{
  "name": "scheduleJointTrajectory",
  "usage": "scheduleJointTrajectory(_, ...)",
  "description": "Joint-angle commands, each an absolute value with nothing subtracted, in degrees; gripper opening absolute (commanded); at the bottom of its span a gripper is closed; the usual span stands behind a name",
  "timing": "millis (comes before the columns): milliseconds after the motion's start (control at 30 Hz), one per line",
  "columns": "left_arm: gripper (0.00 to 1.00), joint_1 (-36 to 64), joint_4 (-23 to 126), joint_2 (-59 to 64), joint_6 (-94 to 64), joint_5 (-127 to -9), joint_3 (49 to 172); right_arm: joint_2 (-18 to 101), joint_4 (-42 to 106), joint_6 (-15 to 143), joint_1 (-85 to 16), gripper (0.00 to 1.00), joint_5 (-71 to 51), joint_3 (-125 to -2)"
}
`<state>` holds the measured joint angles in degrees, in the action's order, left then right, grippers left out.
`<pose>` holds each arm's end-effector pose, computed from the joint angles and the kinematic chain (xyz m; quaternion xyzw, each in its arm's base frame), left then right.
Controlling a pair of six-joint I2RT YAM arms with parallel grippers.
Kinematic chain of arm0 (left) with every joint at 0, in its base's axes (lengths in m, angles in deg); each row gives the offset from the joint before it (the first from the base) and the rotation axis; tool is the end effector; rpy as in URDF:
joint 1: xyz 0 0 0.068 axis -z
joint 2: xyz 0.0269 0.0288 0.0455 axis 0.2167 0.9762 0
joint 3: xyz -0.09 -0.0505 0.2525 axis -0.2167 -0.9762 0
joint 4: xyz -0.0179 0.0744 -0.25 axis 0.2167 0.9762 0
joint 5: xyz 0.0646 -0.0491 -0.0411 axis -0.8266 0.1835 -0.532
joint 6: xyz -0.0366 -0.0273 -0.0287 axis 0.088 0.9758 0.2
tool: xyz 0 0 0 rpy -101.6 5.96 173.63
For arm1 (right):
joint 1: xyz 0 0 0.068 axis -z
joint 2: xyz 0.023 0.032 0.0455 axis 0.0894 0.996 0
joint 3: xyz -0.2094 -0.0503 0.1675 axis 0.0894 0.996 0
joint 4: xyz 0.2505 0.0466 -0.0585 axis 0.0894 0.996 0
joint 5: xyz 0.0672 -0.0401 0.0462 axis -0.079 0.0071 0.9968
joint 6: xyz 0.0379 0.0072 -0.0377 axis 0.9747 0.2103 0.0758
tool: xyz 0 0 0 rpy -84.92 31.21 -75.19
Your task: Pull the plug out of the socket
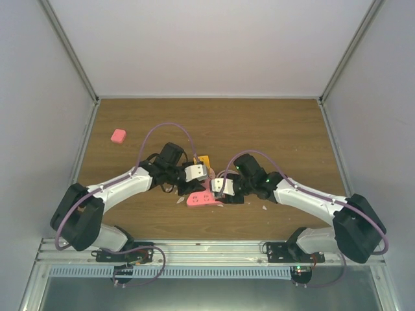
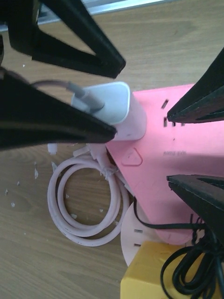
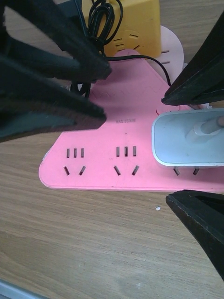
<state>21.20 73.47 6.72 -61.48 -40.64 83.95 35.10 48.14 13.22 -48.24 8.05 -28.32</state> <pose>0.2130 -0.1671 0.2019 0.5871 0.6959 -0.2892 0.2958 0.1749 0.1845 0.1990 -0.6870 0.6134 0.2031 0.3325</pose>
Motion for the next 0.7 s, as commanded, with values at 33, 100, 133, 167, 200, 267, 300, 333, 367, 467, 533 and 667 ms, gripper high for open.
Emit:
scheduleJointTrajectory(33,0.31,21.9,69.4,10.8,-59.5,-42.5,87.3,35.2,46.8,12.9,-48.9,0.51,7.2,-27.4)
scheduleJointTrajectory(100,0.30,22.0,69.7,12.5,-59.5,-44.2,88.1,35.2,46.7,13.0,-48.9,0.52,7.0,-27.4)
scheduleJointTrajectory(133,0.29,22.1,69.8,13.3,-59.5,-44.9,88.3,35.3,46.6,13.0,-48.9,0.52,7.0,-27.4)
scheduleJointTrajectory(167,0.29,22.1,69.8,14.0,-59.4,-45.6,88.5,35.4,46.6,13.0,-48.9,0.52,6.9,-27.4)
scheduleJointTrajectory(200,0.28,22.1,69.9,14.6,-59.4,-46.2,88.7,35.5,46.6,13.0,-48.9,0.53,6.9,-27.3)
scheduleJointTrajectory(267,0.27,22.2,70.1,15.6,-59.5,-46.7,88.8,35.6,46.6,12.9,-48.9,0.54,6.6,-27.2)
scheduleJointTrajectory(300,0.26,22.3,70.2,15.9,-59.6,-46.8,88.8,35.8,46.6,12.8,-48.9,0.55,6.5,-27.2)
scheduleJointTrajectory(333,0.26,22.3,70.2,16.1,-59.6,-46.9,88.6,35.9,46.6,12.8,-48.9,0.54,6.5,-27.1)
scheduleJointTrajectory(367,0.26,22.4,70.2,16.3,-59.7,-47.2,88.4,36.1,46.6,12.8,-48.9,0.54,6.5,-27.2)
scheduleJointTrajectory(467,0.25,22.5,70.2,17.2,-60.1,-48.3,87.7,36.6,46.6,12.9,-48.9,0.54,6.3,-27.5)
scheduleJointTrajectory(533,0.24,22.6,70.0,17.5,-60.1,-48.9,87.3,37.0,46.7,13.1,-48.9,0.54,6.4,-27.9)
scheduleJointTrajectory(667,0.24,22.6,69.3,17.7,-60.0,-49.0,86.6,37.4,47.2,13.5,-48.9,0.53,6.9,-28.5)
